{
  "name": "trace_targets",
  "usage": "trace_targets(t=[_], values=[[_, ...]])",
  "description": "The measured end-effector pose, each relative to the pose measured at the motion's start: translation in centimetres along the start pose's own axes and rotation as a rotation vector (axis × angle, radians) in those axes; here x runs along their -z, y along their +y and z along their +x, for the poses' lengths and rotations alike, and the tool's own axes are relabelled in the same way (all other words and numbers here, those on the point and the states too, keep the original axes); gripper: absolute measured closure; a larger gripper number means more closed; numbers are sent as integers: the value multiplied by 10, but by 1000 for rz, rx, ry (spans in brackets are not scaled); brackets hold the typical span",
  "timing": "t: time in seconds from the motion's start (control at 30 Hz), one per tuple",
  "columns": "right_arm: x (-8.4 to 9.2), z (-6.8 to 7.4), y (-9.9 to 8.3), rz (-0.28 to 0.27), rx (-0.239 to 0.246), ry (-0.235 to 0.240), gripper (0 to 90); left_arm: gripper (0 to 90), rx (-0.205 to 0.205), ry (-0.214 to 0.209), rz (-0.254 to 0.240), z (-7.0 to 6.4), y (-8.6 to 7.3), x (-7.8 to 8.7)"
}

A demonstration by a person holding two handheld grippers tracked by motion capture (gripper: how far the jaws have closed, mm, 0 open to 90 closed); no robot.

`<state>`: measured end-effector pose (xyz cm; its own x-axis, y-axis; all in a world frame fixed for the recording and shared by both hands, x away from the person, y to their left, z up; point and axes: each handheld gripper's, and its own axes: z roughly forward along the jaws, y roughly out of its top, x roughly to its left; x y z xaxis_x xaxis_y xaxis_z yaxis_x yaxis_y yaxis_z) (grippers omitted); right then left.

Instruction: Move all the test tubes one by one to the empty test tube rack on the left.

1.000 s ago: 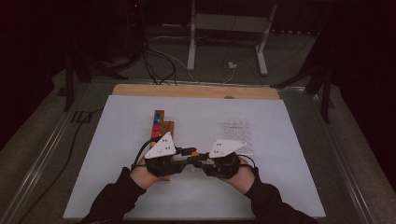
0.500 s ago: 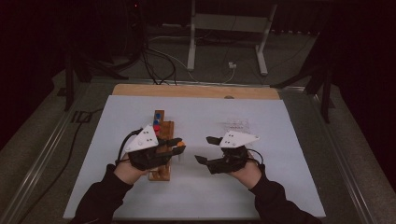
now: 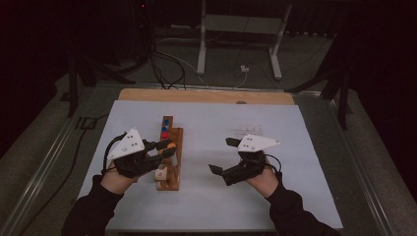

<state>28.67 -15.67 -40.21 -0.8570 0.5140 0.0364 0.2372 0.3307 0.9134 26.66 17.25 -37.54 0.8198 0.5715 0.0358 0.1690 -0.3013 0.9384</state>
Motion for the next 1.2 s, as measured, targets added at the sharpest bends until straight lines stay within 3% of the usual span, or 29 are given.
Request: trace_targets(t=[0.53, 0.93, 1.2], values=[[0, -1, 0, 8, 0, -3, 0, 716, 49, 68, 40, 14, -22, 14], [0, -1, 0, 12, 0, 6, 0, 716, 110, 57, 88, 22, -44, 4], [1, -3, 0, 9, -5, 4, 0, 715, 112, 46, 132, 20, -54, -5]])
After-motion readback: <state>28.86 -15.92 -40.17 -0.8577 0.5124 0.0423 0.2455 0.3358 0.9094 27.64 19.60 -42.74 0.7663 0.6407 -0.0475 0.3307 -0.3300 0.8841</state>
